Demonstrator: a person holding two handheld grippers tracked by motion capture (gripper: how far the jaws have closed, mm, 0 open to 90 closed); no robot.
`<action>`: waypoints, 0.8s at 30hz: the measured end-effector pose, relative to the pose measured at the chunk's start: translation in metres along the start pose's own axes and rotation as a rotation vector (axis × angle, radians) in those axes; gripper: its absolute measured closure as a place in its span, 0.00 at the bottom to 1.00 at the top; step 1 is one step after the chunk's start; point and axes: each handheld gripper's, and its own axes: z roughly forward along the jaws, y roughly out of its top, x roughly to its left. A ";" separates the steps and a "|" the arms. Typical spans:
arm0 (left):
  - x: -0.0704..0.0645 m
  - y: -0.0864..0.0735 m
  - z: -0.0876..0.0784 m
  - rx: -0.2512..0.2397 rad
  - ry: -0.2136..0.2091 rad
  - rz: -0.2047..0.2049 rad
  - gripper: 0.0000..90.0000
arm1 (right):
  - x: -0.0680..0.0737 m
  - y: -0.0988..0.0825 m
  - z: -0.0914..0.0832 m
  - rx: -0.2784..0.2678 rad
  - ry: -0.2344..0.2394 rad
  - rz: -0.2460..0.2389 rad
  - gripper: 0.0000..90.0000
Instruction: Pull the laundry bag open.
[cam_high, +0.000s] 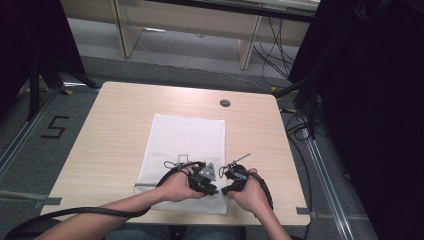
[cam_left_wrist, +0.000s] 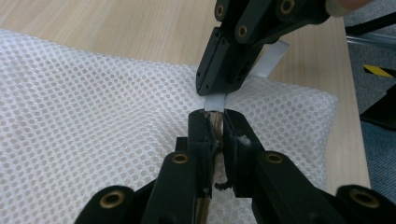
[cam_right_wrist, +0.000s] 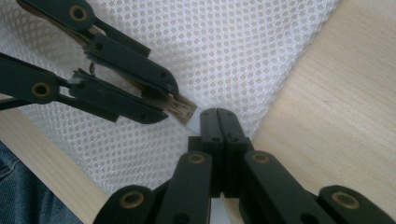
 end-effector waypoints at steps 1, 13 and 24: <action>0.000 0.000 -0.001 0.008 0.007 0.014 0.91 | 0.000 0.000 0.000 0.000 0.000 0.000 1.00; 0.001 -0.002 -0.011 0.020 0.011 0.018 0.91 | 0.000 0.000 0.000 -0.003 -0.003 -0.006 1.00; 0.001 -0.005 -0.015 0.011 0.020 0.027 0.91 | 0.000 0.000 0.000 -0.003 0.000 -0.009 1.00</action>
